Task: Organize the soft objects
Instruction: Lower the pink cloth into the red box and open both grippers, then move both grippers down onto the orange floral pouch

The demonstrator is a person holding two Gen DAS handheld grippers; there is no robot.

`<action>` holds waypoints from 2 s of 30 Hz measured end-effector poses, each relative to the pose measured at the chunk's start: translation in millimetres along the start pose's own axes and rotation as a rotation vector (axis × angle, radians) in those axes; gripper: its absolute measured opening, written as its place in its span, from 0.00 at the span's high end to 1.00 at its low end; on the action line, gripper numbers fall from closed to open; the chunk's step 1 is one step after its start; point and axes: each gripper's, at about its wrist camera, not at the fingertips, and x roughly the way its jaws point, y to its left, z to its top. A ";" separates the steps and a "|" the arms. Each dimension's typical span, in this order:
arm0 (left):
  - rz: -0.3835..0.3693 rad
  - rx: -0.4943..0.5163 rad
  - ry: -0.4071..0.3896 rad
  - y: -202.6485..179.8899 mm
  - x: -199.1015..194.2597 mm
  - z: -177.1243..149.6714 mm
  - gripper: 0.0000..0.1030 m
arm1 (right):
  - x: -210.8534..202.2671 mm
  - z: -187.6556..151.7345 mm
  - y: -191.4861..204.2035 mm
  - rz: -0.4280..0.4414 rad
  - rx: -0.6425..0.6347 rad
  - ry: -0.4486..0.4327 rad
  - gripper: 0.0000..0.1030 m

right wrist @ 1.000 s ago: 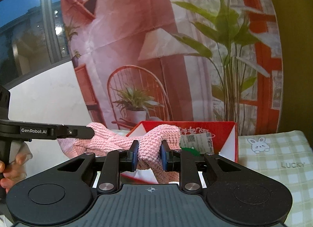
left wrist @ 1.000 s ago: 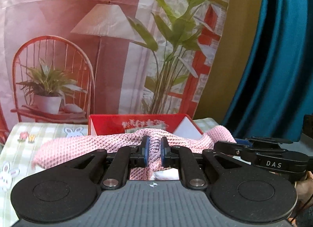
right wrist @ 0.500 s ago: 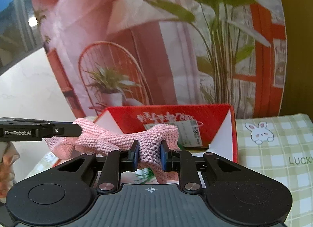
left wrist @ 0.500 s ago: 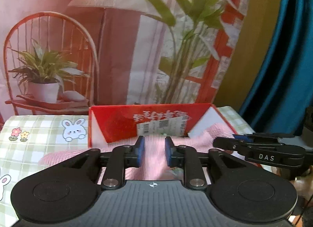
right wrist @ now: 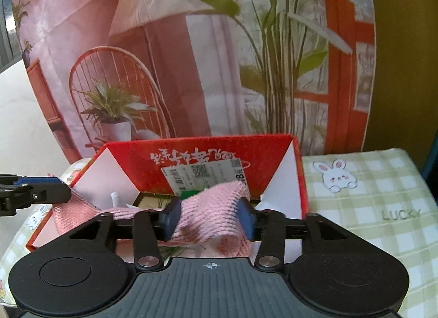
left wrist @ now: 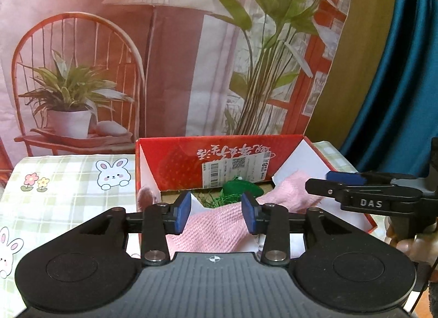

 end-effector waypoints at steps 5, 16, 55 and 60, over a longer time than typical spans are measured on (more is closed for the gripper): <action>-0.008 0.019 -0.013 -4.9 -30.4 -8.1 0.58 | -31.5 -2.0 9.5 0.002 -0.044 -0.040 0.38; 0.014 0.036 -0.068 -24.6 -105.7 -59.1 0.49 | -119.2 -47.0 31.3 0.148 -0.081 -0.206 0.00; 0.061 -0.238 0.037 -21.3 -107.0 -193.4 0.49 | -141.9 -206.1 38.0 0.179 0.007 -0.030 0.46; 0.046 -0.267 0.050 -18.8 -100.3 -201.8 0.49 | -140.8 -219.2 37.0 0.177 0.000 -0.020 0.52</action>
